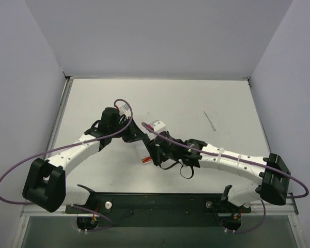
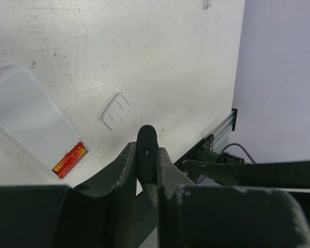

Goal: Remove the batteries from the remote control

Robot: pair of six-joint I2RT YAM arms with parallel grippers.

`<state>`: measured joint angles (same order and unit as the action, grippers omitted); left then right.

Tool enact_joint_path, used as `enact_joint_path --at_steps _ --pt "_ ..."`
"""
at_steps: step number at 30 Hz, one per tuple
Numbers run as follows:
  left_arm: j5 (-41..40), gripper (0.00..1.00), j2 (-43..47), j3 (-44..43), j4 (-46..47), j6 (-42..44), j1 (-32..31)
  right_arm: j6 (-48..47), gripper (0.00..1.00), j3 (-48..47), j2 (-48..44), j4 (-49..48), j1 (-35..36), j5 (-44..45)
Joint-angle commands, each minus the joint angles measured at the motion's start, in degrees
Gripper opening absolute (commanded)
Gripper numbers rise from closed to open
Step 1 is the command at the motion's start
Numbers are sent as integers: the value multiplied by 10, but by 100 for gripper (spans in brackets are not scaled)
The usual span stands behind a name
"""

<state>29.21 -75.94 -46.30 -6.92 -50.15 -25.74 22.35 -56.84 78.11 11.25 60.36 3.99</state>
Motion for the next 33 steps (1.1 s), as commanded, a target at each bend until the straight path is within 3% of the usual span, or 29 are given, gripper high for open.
enact_joint_path --at_steps 1,8,17,21,28,32,33 --pt "-21 0 -3 -14 -12 2 3 -30 55 -23 -3 26 79 232" --pt "-21 0 -10 -16 -14 -20 3 -42 54 -60 64 60 160 372" --pt "-13 0 -4 -13 -15 -34 5 -22 47 -99 166 103 195 468" --pt "-11 0 -1 -12 -20 -35 8 -9 37 -115 199 139 204 513" --pt "-11 0 0 -19 -28 -33 12 9 0 -124 209 164 216 568" --pt "-5 1 5 -21 -26 -32 12 16 0 -123 208 165 214 576" --pt "-4 16 8 -22 -28 -32 12 16 0 -123 206 165 215 577"
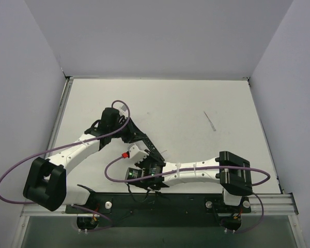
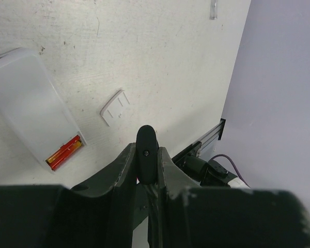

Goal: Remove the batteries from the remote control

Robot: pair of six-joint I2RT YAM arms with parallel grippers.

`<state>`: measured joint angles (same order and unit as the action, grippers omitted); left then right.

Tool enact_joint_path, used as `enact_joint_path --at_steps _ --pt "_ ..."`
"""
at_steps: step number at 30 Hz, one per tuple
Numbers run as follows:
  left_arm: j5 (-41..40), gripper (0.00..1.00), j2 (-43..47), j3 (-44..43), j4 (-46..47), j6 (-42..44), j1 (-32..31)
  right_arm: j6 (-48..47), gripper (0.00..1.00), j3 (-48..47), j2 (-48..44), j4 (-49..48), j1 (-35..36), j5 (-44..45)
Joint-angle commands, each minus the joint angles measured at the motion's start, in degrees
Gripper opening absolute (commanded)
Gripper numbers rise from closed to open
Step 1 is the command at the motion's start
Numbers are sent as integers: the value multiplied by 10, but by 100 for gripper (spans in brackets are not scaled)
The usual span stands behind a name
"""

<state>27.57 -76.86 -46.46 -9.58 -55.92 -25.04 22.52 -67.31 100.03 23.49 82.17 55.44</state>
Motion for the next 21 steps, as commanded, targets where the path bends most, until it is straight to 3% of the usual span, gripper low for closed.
enact_joint_path --at_steps 1,4,7,12,17,21 --pt "12 26 19 -23 -5 30 7 16 0 -19 -14 42 -3 63" --pt "2 54 30 -28 -16 41 9 24 0 -14 -26 43 -4 56" --pt "-8 67 50 -28 -12 54 11 27 0 -7 -42 34 -10 40" --pt "-26 73 81 -43 -28 88 16 23 0 48 -121 -21 -37 -45" --pt "-19 73 112 -43 -38 125 38 30 0 168 -276 -157 -142 -296" --pt "27 72 145 -5 17 113 56 70 0 261 -378 -292 -248 -519"
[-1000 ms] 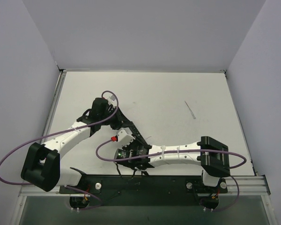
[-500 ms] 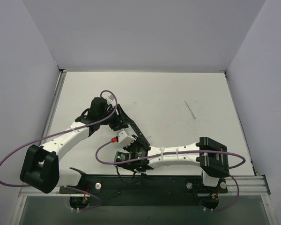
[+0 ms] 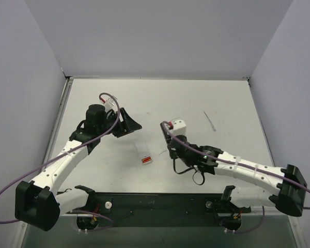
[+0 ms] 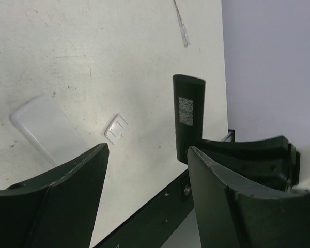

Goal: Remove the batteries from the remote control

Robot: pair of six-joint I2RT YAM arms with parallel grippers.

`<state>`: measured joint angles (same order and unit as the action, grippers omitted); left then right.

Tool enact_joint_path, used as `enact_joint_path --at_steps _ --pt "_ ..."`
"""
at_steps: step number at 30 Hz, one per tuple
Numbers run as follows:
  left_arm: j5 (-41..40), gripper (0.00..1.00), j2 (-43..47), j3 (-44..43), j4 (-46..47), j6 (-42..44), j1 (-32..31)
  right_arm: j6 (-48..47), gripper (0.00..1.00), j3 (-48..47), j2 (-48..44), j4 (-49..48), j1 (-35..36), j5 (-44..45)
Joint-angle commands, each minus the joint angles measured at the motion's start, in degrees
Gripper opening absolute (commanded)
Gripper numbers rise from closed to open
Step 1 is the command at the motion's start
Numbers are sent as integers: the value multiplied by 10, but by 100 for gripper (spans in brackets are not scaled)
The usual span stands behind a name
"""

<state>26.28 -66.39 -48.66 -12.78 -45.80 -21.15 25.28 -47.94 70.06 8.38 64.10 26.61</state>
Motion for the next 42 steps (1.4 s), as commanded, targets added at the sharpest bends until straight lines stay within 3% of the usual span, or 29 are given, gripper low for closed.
enact_joint_path --at_steps 1,2,8,18,29,36,37,40,42 --pt "51 72 47 27 67 9 18 51 0 81 -94 -159 -92 -267" --pt "73 72 58 43 102 2 19 58 0 96 -119 -177 -132 -351" --pt "137 71 79 94 266 -55 12 132 0 156 -164 -295 -215 -519" --pt "149 71 67 123 351 -94 -19 249 0 206 -142 -514 -226 -607" --pt "141 70 38 176 494 -169 -57 287 0 212 -112 -581 -226 -639" --pt "140 47 21 191 583 -223 -60 310 0 218 -85 -602 -226 -655" --pt "138 37 21 190 587 -225 -60 306 0 215 -78 -595 -227 -655" --pt "139 21 21 189 580 -220 -60 304 0 217 -71 -581 -231 -652" --pt "137 5 20 188 573 -208 -60 304 6 218 -70 -570 -237 -650"
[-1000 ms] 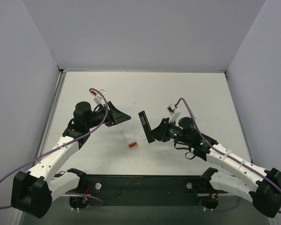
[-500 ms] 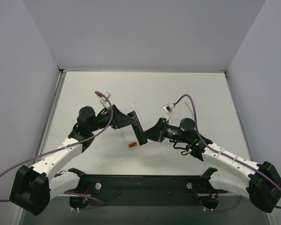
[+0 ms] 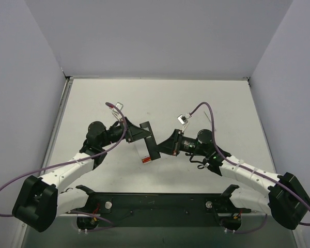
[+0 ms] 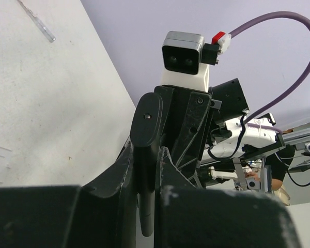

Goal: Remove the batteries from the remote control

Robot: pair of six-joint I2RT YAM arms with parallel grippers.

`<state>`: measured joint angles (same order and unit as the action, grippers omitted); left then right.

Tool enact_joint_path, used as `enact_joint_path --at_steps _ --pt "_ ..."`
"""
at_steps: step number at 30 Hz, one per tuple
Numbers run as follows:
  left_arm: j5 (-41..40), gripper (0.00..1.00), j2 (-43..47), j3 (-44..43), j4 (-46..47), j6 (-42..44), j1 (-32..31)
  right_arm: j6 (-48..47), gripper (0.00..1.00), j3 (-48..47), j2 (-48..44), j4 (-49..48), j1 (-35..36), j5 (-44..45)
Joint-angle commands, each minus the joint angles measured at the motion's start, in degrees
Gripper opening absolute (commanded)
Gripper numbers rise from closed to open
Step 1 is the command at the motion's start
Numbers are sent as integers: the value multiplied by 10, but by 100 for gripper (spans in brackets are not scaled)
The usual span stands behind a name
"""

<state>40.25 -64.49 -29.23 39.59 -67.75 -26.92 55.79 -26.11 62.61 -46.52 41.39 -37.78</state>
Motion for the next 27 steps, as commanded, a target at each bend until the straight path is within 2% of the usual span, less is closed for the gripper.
enact_joint_path --at_steps 1,2,4,5,8,10,19,23,25,27 --pt "-10 0 1 -6 33 16 -2 0 10 1 7 -16 -18 -3" --pt "-14 0 0 -7 25 20 -2 10 22 2 8 -14 -24 -3" --pt "-21 0 -5 -6 20 29 -2 21 38 6 10 -14 -36 -2" --pt "-22 0 -9 -3 24 31 -2 27 51 6 11 -15 -38 -4" --pt "-26 0 -23 3 43 34 -2 38 62 -1 23 -7 -39 -6" --pt "-28 0 -32 4 56 34 -2 49 63 -10 38 6 -39 -7" --pt "-20 0 -75 -4 93 31 -5 120 60 -17 112 -82 -39 -27" --pt "-18 0 -84 -6 94 32 -5 162 45 -15 140 -146 -39 -34" --pt "-17 0 -85 -6 95 34 -5 177 46 -12 153 -170 -39 -35" --pt "-18 0 -87 -6 95 36 -5 189 52 -11 158 -185 -39 -33"
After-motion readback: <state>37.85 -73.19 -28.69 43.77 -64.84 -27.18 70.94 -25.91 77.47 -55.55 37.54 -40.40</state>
